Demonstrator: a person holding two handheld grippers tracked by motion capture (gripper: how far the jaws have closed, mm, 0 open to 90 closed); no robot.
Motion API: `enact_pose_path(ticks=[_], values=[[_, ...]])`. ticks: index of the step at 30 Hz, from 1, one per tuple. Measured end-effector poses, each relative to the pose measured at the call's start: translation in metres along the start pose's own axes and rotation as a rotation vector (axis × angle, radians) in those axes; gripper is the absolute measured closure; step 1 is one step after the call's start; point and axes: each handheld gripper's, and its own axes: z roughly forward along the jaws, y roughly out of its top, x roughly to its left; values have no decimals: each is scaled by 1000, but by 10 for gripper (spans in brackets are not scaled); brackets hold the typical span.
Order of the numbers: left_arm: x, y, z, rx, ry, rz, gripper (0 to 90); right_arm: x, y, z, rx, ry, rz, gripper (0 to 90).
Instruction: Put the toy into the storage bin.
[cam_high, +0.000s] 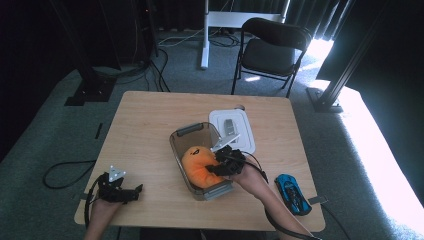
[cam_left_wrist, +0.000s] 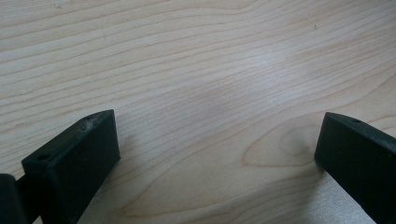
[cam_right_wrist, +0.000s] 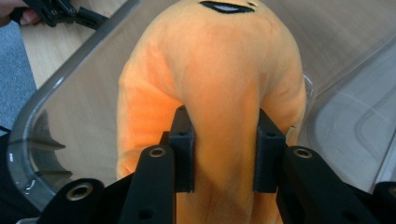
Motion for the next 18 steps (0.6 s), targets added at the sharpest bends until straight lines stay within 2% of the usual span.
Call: enact_pose_path(ticks=[13,18], values=[[0,0,0,0,0,-1,2,-3,4,11,79,22,1,639],[0,0,0,0,0,-1,2,0,5,14,103,7,-27,614]])
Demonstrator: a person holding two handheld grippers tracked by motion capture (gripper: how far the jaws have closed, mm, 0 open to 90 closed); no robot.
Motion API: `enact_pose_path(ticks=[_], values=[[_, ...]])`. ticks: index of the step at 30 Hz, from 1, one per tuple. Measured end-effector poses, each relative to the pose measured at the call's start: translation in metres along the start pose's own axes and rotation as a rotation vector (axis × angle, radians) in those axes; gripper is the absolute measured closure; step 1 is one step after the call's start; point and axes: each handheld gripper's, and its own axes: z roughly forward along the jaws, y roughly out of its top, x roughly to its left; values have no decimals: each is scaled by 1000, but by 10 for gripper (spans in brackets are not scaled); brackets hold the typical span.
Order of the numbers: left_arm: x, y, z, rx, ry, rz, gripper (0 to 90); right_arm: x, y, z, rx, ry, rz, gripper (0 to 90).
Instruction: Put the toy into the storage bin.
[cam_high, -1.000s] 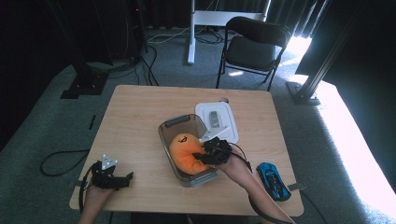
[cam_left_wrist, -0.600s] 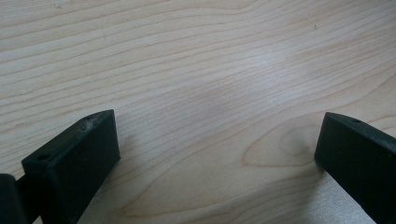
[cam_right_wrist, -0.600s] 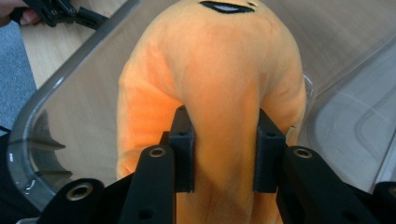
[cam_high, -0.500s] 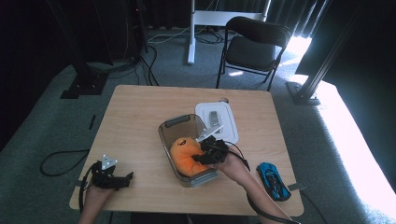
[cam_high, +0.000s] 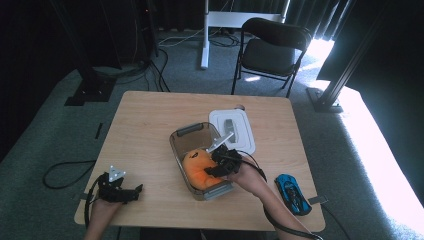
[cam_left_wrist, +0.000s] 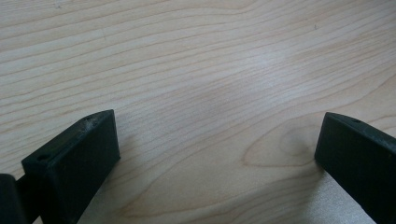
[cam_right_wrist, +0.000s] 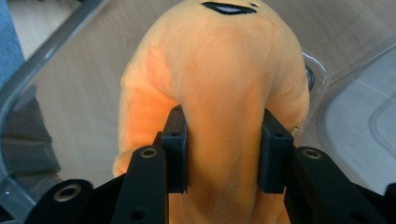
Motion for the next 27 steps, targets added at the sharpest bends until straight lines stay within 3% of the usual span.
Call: enact_pose_path(ticks=[4,8,11,22,27], values=[[0,0,0,0,0,0,2,4,3,7,44,-29,-30,604],[0,0,0,0,0,1,2,4,5,9,77,-21,-31,583],[0,0,0,0,0,1,2,4,5,9,78,-16,-29,575],[0,0,0,0,0,0,2,6,8,9,90,-5,-2,385],[0,0,0,0,0,0,2,5,7,6,67,-4,16,344]])
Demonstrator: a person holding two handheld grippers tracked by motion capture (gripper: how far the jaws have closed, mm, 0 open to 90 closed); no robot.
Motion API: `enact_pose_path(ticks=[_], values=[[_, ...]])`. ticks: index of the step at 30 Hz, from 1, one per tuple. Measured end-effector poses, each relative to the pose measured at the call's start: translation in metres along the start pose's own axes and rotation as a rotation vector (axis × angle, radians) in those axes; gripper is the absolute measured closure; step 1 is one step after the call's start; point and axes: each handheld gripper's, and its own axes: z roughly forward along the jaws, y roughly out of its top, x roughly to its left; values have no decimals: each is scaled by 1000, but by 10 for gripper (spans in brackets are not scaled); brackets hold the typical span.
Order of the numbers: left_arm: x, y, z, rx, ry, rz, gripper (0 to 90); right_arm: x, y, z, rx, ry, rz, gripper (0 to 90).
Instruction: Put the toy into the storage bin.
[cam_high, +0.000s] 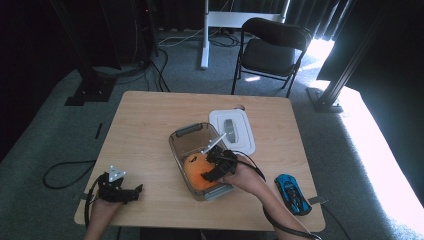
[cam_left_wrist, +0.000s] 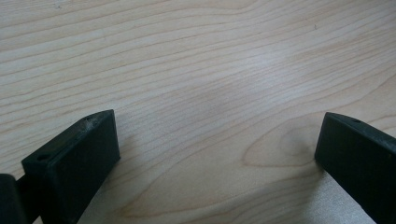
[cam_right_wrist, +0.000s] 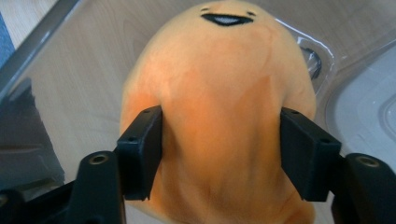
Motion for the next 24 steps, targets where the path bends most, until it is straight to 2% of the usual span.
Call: enact_pose_path(ticks=[7,14,15,19,20,24], values=[[0,0,0,0,0,0,2,-5,-3,-11,-67,38,53,305],[0,0,0,0,0,0,2,-9,-8,-19,-108,45,66,264],[0,0,0,0,0,0,2,-11,-9,-22,-120,53,74,242],[0,0,0,0,0,0,2,-13,-12,-27,-149,52,95,241],[0,0,0,0,0,0,2,-16,-14,-31,-176,53,111,230],[0,0,0,0,0,0,2,-19,-19,-37,-199,66,131,214]])
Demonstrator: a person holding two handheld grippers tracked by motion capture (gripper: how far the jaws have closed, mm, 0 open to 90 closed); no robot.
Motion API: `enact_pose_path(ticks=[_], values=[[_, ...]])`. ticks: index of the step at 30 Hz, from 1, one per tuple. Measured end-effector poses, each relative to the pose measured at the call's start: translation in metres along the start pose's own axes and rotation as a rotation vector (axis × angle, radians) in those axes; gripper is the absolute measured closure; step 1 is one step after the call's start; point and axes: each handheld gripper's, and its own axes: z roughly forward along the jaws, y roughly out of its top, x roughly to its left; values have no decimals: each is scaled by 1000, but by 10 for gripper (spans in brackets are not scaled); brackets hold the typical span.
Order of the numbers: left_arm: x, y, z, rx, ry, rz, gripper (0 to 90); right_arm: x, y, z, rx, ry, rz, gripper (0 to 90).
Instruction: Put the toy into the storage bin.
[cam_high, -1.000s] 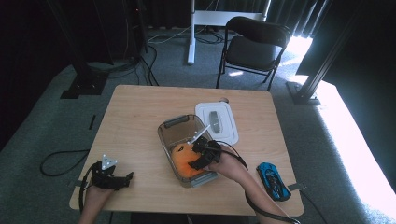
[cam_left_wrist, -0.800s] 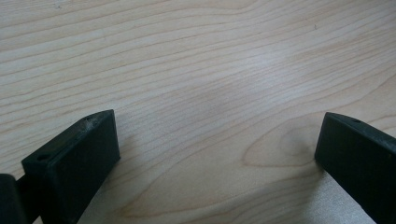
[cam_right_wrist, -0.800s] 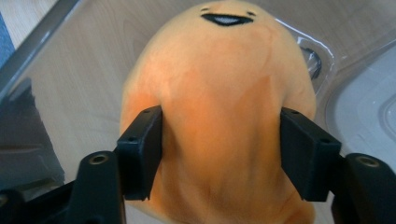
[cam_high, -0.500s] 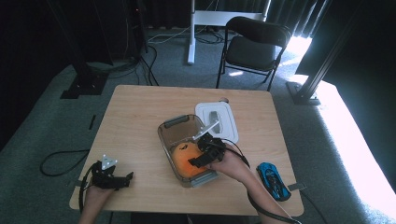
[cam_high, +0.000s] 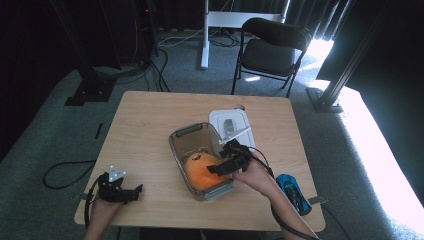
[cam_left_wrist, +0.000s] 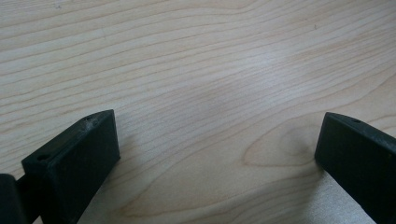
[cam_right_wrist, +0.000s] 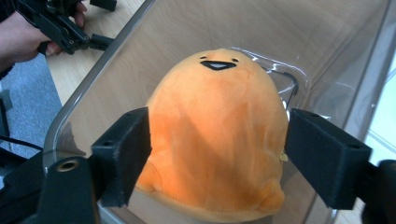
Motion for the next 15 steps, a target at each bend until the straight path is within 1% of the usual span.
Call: enact_pose_path(ticks=[3,6,9,10,11,13,15], values=[[0,0,0,0,0,0,2,-1,-1,-2,-5,0,3,210],[0,0,0,0,0,0,2,-5,-6,-11,-28,-5,15,186],[0,0,0,1,0,0,2,-7,-8,-15,-38,-16,23,177],[0,0,0,0,0,0,2,-9,-9,-17,-43,-11,20,160],[0,0,0,1,0,0,2,-9,-11,-18,-48,-16,21,148],[0,0,0,1,0,0,2,-11,-13,-21,-55,-10,24,143],[0,0,0,1,0,0,2,-12,-15,-24,-64,-17,30,141]])
